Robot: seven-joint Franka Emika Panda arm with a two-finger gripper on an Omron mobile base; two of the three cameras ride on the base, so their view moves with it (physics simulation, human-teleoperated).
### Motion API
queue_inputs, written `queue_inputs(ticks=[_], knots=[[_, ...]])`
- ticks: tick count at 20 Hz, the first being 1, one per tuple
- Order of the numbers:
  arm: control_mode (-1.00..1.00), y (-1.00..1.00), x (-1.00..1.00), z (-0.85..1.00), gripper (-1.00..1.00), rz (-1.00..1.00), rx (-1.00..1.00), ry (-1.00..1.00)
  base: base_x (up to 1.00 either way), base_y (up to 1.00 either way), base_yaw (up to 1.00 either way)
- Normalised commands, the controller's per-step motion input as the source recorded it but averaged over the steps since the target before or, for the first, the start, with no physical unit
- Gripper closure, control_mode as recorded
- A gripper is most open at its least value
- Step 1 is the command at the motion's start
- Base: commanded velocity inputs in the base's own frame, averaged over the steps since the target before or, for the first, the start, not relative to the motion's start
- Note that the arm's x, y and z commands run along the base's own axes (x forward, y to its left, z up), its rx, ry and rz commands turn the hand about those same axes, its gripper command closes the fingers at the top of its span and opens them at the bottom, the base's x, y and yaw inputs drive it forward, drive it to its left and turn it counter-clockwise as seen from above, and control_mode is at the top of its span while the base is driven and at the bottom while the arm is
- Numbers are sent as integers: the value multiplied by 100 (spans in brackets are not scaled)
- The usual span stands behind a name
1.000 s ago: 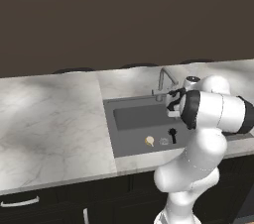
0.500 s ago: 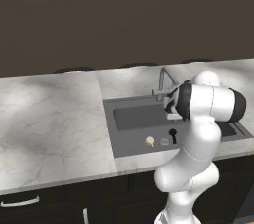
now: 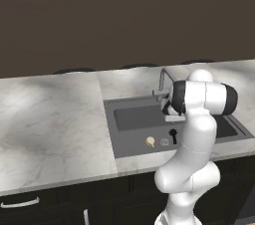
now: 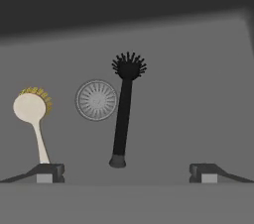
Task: Pick up the dish brush and dish brush from the sink, and place them back in the cabinet, and close the cabinet door.
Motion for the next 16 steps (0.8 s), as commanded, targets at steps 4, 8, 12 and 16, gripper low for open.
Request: queue_inputs(ticks=[4,8,12,16], knots=[[-100,0,21,-19,-100,0,0,0,0,0,0],[-100,0,17,-20,-100,0,0,0,0,0,0],[-100,0,16,-19,-100,0,0,0,0,0,0],[-100,0,16,-20,-100,0,0,0,0,0,0]])
